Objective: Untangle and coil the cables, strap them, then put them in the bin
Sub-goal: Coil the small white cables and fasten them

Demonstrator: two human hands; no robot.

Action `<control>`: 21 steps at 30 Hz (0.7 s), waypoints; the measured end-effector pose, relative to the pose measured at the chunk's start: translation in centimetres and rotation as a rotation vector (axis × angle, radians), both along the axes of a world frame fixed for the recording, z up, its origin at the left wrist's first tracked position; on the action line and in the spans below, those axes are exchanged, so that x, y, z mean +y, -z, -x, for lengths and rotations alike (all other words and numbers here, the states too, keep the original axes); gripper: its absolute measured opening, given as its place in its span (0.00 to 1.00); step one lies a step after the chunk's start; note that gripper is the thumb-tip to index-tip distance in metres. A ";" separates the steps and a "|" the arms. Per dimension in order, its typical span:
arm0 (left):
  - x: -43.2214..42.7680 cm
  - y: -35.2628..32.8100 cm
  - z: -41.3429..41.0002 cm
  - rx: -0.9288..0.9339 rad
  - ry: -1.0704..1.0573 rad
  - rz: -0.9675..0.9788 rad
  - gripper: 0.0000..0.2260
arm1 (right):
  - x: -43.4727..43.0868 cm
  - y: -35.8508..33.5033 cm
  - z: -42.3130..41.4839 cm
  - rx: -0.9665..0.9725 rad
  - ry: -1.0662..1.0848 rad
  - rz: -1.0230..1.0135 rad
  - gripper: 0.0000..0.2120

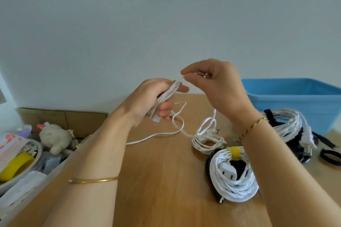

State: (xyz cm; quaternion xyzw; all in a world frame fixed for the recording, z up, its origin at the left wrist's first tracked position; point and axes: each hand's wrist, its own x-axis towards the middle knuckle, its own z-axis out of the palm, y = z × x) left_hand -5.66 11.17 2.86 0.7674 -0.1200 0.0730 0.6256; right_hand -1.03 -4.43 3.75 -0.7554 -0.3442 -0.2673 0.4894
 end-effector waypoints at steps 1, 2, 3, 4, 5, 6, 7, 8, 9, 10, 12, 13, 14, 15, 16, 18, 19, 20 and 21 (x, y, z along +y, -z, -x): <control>0.1 -0.1 0.2 0.032 0.072 0.040 0.18 | 0.2 0.1 0.0 0.025 -0.029 -0.026 0.06; 0.3 -0.2 0.5 0.051 0.139 0.090 0.19 | 0.3 0.2 0.0 0.064 -0.070 -0.057 0.07; 0.5 -0.3 0.6 0.053 0.193 0.144 0.19 | 0.4 0.3 0.0 0.100 -0.106 -0.086 0.07; 0.5 -0.4 0.7 0.049 0.229 0.199 0.20 | 0.6 0.4 0.0 0.125 -0.124 -0.103 0.07; 0.6 -0.5 0.7 0.042 0.254 0.255 0.21 | 0.7 0.5 -0.1 0.146 -0.126 -0.103 0.07; 0.7 -0.6 0.8 0.036 0.280 0.317 0.21 | 0.7 0.8 -0.2 0.175 -0.130 -0.096 0.07; 0.8 -0.8 0.8 0.031 0.300 0.380 0.21 | 0.8 1.0 -0.2 0.215 -0.144 -0.091 0.08; 0.9 -0.9 0.8 0.026 0.310 0.433 0.21 | 0.8 1.2 -0.3 0.257 -0.170 -0.087 0.08; 0.9 -1.0 0.8 0.021 0.311 0.472 0.21 | 0.9 1.4 -0.3 0.298 -0.207 -0.084 0.09; 0.9 -1.0 0.8 0.020 0.314 0.508 0.21 | 1.1 1.6 -0.3 0.335 -0.246 -0.082 0.09; 0.7 -1.0 0.6 0.031 0.335 0.623 0.21 | 1.7 1.9 -0.1 0.406 -0.325 -0.074 0.10; 0.6 -0.9 0.4 0.034 0.346 0.693 0.21 | 2.0 2.0 0.1 0.438 -0.365 -0.059 0.11; 0.5 -0.9 0.3 0.029 0.349 0.756 0.20 | 2.2 2.1 0.3 0.459 -0.399 -0.038 0.11; 0.4 -0.9 0.1 0.013 0.336 0.811 0.20 | 2.3 2.2 0.4 0.476 -0.428 -0.012 0.12; 0.3 -0.9 -0.1 -0.011 0.310 0.859 0.19 | 2.5 2.3 0.5 0.498 -0.448 0.014 0.12; 0.3 -1.0 -0.5 -0.058 0.223 0.956 0.15 | 2.7 2.7 0.7 0.582 -0.465 0.071 0.12; 0.3 -1.0 -0.7 -0.080 0.176 0.991 0.13 | 2.8 2.9 0.7 0.627 -0.473 0.109 0.12; 0.4 -0.9 -0.8 -0.106 0.128 1.007 0.11 | 3.0 3.1 0.7 0.662 -0.481 0.153 0.13; 0.6 -0.8 -1.0 -0.134 0.075 1.009 0.10 | 3.2 3.3 0.7 0.690 -0.488 0.203 0.15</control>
